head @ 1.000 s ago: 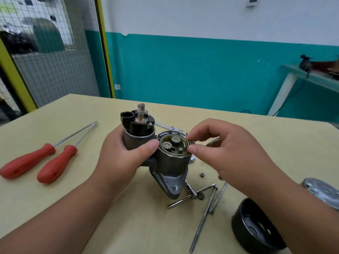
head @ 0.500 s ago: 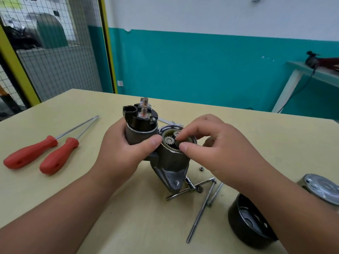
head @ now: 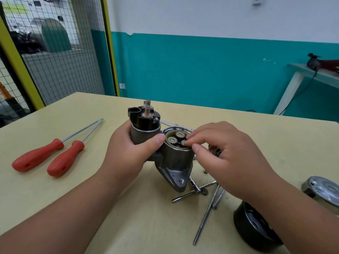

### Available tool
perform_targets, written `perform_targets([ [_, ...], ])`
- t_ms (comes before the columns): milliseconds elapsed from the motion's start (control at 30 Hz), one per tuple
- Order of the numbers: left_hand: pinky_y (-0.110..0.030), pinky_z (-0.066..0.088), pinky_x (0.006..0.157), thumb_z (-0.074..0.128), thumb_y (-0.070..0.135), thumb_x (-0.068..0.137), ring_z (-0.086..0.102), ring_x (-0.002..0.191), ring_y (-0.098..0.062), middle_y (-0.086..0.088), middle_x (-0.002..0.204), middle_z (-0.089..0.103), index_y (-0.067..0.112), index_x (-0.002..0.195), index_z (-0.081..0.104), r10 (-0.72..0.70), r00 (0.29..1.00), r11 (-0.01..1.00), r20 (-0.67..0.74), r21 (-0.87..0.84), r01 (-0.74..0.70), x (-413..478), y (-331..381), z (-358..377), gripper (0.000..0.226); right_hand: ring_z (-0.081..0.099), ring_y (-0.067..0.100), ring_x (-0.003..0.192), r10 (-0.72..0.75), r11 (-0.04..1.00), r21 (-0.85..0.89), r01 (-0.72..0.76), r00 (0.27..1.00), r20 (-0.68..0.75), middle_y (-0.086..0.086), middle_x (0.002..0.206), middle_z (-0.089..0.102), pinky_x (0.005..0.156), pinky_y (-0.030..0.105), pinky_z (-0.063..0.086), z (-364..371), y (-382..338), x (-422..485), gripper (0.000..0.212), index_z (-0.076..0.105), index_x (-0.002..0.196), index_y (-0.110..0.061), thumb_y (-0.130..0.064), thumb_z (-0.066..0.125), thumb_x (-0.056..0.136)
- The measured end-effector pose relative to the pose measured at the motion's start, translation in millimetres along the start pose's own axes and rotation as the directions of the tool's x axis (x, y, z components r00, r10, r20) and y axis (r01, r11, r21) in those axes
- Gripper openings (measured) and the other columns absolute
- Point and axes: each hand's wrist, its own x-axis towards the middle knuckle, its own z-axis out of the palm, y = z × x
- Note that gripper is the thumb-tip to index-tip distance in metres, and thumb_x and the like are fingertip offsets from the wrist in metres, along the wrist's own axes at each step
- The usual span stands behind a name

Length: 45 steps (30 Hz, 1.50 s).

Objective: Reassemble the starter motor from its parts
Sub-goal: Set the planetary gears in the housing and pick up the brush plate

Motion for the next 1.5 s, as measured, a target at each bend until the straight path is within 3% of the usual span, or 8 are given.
perform_targets([
  [167,-0.034,0.065,0.068,0.079,0.053,0.062,0.079,0.088,-0.024,0.002,0.091,0.08,0.046,0.091,0.078,0.006,1.0,1.0,0.003,0.016,-0.006,-0.2,0.2,0.9,0.029,0.055,0.006,0.107,0.018,1.0,-0.026,-0.018,1.0,0.0,-0.019,0.11,0.064,0.091,0.037,0.051,-6.4,-4.1,2.2,0.027,0.073,0.117,-0.03,-0.025,0.053,0.1],
  [300,-0.026,0.063,0.067,0.078,0.057,0.061,0.079,0.092,-0.018,0.007,0.094,0.08,0.053,0.092,0.076,0.018,1.0,0.999,0.01,0.039,-0.018,2.3,-1.5,-0.8,0.031,0.062,-0.002,0.098,0.008,0.997,-0.071,-0.012,0.998,-0.055,-0.025,0.101,0.07,0.081,0.022,0.049,-54.5,-14.3,10.2,0.023,0.073,0.107,-0.042,-0.04,0.056,0.093],
  [433,-0.041,0.064,0.077,0.078,0.058,0.061,0.078,0.093,-0.022,0.006,0.094,0.08,0.053,0.092,0.076,0.023,1.0,0.998,-0.002,0.053,-0.022,4.1,-3.9,-2.8,0.031,0.068,-0.001,0.1,0.126,0.992,-0.013,-0.127,0.99,-0.065,-0.027,0.106,0.072,0.079,0.037,0.055,-101.1,-7.5,-12.5,0.032,0.068,0.111,-0.057,-0.06,0.05,0.086],
  [533,-0.047,0.064,0.08,0.078,0.058,0.062,0.078,0.094,-0.025,0.004,0.095,0.08,0.051,0.092,0.077,0.037,0.999,0.997,0.011,0.064,-0.038,5.3,-4.5,-2.2,0.031,0.061,-0.009,0.11,0.221,0.974,-0.072,-0.215,0.97,0.096,-0.036,0.117,0.065,0.084,0.029,0.052,-92.2,9.7,-55.9,0.041,0.06,0.117,-0.067,-0.072,0.049,0.078],
  [667,-0.024,0.062,0.064,0.078,0.055,0.061,0.079,0.088,-0.014,0.009,0.093,0.081,0.052,0.092,0.077,0.043,0.999,0.999,0.016,0.021,-0.043,4.3,-7.0,0.4,0.031,0.034,-0.017,0.136,0.28,0.96,-0.177,-0.219,0.79,0.546,-0.044,0.142,0.034,0.111,0.029,0.041,-76.7,28.5,-81.0,0.076,0.027,0.139,-0.078,-0.081,0.06,0.071],
  [733,-0.02,0.06,0.062,0.077,0.053,0.061,0.079,0.084,-0.012,0.007,0.091,0.081,0.048,0.093,0.078,0.036,0.999,0.999,0.014,0.004,-0.036,4.0,-8.2,1.7,0.032,0.032,-0.018,0.134,0.281,0.959,-0.204,-0.196,0.752,0.596,-0.045,0.139,0.031,0.11,0.029,0.043,-74.6,28.9,-79.9,0.08,0.022,0.139,-0.08,-0.079,0.065,0.072],
  [1267,-0.041,0.066,0.076,0.079,0.038,0.077,0.079,0.094,-0.023,-0.006,0.101,0.079,0.015,0.117,0.069,-0.205,0.979,0.956,-0.001,-0.216,0.2,26.5,-10.6,-34.8,0.047,0.033,-0.023,0.123,0.35,0.933,-0.213,-0.291,0.87,0.346,-0.047,0.124,0.038,0.093,0.005,0.036,-76.3,70.9,-82.9,0.045,0.039,0.123,-0.078,-0.06,0.061,0.089],
  [1500,-0.027,0.059,0.054,0.081,0.045,0.069,0.075,0.074,-0.011,0.009,0.082,0.075,0.041,0.09,0.077,0.04,0.996,0.999,-0.078,0.029,-0.038,22.0,-1.1,-35.1,0.022,0.039,-0.022,0.12,0.37,0.927,-0.175,-0.331,0.879,0.3,-0.047,0.123,0.042,0.092,0.008,0.036,-69.9,77.1,-84.4,0.039,0.045,0.119,-0.076,-0.065,0.057,0.084],
])
